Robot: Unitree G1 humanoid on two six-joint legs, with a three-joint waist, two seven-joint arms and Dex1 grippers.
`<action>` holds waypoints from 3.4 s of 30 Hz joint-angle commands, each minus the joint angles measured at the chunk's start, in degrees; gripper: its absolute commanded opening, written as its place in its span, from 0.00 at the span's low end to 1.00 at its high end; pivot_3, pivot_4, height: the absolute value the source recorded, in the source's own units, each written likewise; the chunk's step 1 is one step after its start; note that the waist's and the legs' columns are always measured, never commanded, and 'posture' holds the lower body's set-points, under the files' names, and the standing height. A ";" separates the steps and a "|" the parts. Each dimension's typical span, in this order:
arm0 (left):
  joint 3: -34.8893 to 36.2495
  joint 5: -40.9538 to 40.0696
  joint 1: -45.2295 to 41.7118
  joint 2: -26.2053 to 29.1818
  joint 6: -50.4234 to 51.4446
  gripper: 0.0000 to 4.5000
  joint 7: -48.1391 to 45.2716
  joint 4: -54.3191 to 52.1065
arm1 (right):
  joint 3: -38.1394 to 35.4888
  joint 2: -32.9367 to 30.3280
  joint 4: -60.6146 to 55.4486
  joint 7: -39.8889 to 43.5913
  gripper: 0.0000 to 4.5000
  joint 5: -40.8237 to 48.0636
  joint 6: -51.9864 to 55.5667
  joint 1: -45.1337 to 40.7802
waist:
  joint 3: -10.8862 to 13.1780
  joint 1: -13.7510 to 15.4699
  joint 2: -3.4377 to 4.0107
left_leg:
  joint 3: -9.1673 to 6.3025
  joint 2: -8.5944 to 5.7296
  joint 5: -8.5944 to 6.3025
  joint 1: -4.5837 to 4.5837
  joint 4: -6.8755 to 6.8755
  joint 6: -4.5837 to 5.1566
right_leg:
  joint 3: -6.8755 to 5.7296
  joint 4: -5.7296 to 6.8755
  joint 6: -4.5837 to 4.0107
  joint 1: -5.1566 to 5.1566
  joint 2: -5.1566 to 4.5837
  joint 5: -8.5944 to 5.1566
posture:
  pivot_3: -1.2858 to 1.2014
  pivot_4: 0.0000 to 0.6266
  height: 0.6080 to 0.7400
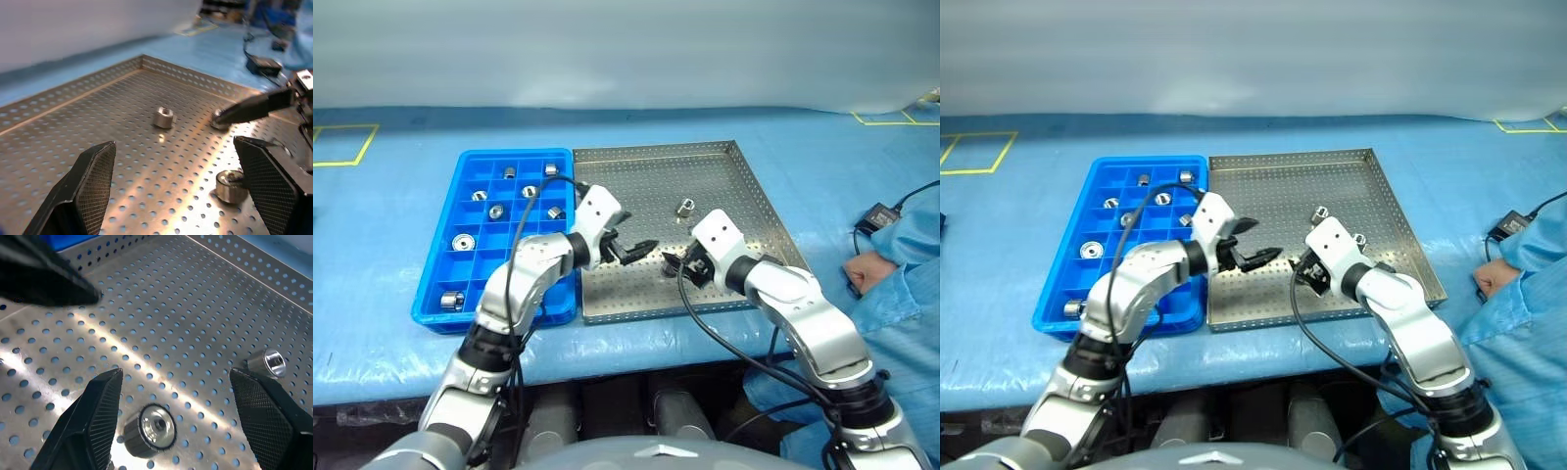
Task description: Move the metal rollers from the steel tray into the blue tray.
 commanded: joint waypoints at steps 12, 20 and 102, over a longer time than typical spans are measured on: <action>-5.71 4.70 -6.74 -3.71 -8.04 0.93 -3.60 19.10 | -3.49 -0.24 -8.60 -6.33 0.81 -3.52 5.96 5.81 | -0.01 -5.19 0.02 | -0.01 0.16 0.00 0.03 0.05 -0.01 | 0.12 0.07 0.27 0.01 0.06 -0.15 | 0.40 0.24 1.00; -5.90 8.21 -7.71 -6.19 -9.53 0.89 -0.82 26.17 | -2.32 1.22 -7.74 -6.03 0.81 -2.65 5.22 6.02 | -0.01 -7.79 0.02 | -0.06 0.14 0.00 0.04 0.03 -0.01 | 0.15 0.07 0.31 0.04 0.07 -0.15 | 0.40 0.24 1.00; 10.29 -6.77 21.80 -1.01 -0.28 0.76 14.03 -23.69 | -15.18 25.40 64.13 -31.27 0.81 -4.99 -22.18 -32.71 | 0.04 0.53 0.07 | -0.08 0.15 0.03 0.04 -0.08 -0.06 | 0.06 0.06 -0.03 0.04 0.12 0.01 | 0.52 0.24 1.00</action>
